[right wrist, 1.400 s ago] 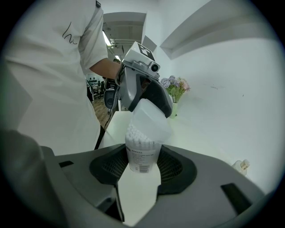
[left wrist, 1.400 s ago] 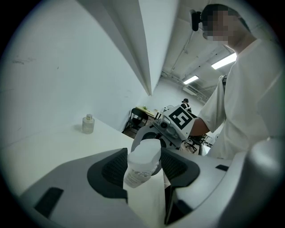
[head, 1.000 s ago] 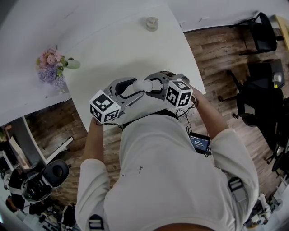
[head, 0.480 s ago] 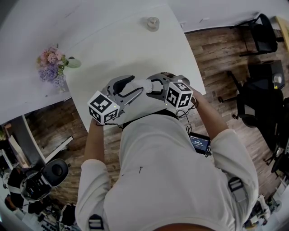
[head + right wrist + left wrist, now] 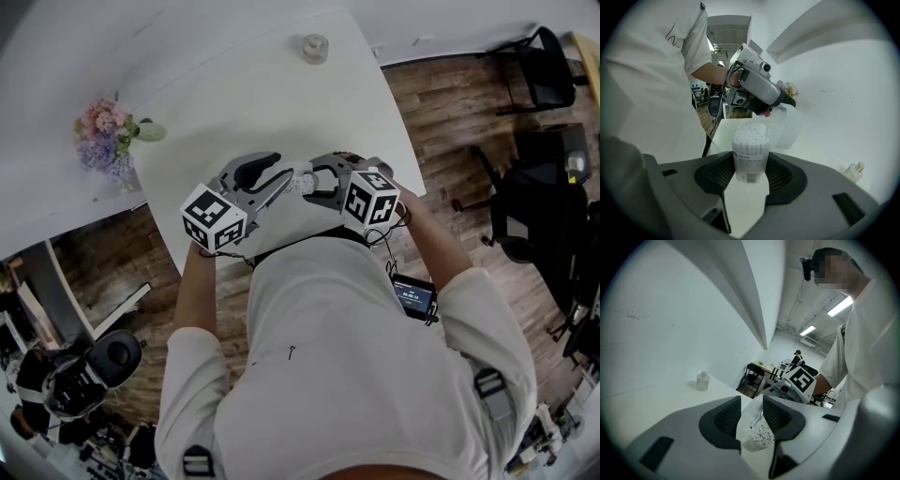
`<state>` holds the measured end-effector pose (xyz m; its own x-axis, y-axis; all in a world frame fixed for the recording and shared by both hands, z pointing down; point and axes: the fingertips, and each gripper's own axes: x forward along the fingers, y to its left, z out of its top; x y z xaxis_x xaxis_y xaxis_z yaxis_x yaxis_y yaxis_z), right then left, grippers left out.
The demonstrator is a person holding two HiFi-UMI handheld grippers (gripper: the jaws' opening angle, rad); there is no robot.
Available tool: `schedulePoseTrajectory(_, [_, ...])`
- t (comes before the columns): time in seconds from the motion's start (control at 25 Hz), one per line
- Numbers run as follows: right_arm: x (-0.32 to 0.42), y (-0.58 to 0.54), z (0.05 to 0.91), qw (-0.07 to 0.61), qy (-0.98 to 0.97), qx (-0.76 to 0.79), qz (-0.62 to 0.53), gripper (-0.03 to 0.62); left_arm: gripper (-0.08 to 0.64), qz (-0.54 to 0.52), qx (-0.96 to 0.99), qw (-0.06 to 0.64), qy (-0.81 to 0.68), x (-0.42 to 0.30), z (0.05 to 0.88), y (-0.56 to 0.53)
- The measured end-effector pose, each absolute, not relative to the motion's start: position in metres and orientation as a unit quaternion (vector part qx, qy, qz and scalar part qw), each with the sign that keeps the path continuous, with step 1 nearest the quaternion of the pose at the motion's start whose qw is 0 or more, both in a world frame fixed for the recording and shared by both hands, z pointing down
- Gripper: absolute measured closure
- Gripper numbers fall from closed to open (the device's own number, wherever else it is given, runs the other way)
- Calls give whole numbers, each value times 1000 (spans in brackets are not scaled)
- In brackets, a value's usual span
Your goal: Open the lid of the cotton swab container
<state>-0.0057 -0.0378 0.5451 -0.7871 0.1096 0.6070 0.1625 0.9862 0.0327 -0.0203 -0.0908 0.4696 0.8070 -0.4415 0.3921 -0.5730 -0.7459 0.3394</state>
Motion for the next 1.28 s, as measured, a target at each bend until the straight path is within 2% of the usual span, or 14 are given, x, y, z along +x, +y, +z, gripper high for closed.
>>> schedulePoseTrajectory(0.8, [-4,-30,541,292,-955,-55,-15,400,466,162,912,244,-286,-14,485,-109])
schedulePoseTrajectory(1.12, [-3,-29,545,292,-956,-37,0,400,465,157,908,259,-290,-12,493,-111])
schedulePoseTrajectory(1.28, [1,-35,547,290,-957,-14,13,400,432,148,905,267,-295,-11,489,-110])
